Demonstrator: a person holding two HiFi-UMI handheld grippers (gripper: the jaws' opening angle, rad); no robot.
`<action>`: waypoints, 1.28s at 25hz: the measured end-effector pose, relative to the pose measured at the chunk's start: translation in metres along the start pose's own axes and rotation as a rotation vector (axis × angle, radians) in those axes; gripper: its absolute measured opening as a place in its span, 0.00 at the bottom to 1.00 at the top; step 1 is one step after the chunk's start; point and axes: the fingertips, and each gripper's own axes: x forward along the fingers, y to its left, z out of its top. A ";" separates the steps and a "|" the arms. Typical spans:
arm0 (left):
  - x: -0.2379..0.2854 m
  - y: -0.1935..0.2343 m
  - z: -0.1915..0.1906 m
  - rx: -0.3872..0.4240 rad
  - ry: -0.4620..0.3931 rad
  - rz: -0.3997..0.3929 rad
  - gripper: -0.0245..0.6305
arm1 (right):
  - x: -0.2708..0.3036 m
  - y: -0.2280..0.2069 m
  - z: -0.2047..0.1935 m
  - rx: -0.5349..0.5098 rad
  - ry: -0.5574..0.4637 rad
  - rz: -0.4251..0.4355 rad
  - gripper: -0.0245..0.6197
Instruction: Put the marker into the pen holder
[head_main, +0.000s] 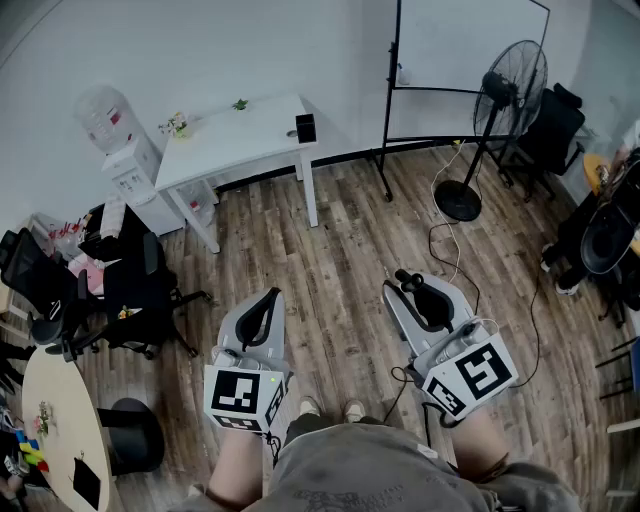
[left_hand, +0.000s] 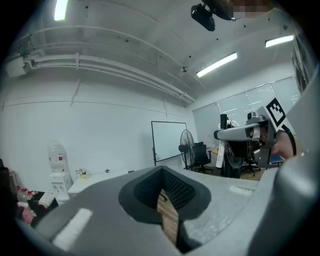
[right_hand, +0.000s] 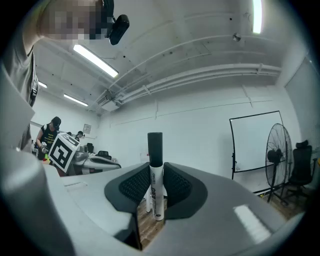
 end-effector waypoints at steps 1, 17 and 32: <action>0.000 -0.001 -0.001 -0.002 0.002 0.002 0.04 | 0.001 0.001 0.000 0.001 0.000 0.004 0.20; -0.001 -0.011 -0.007 0.005 0.027 0.000 0.04 | -0.011 -0.012 -0.003 0.022 -0.004 -0.042 0.20; 0.026 -0.027 0.002 0.023 0.025 -0.021 0.04 | -0.012 -0.034 -0.016 0.023 0.042 -0.029 0.20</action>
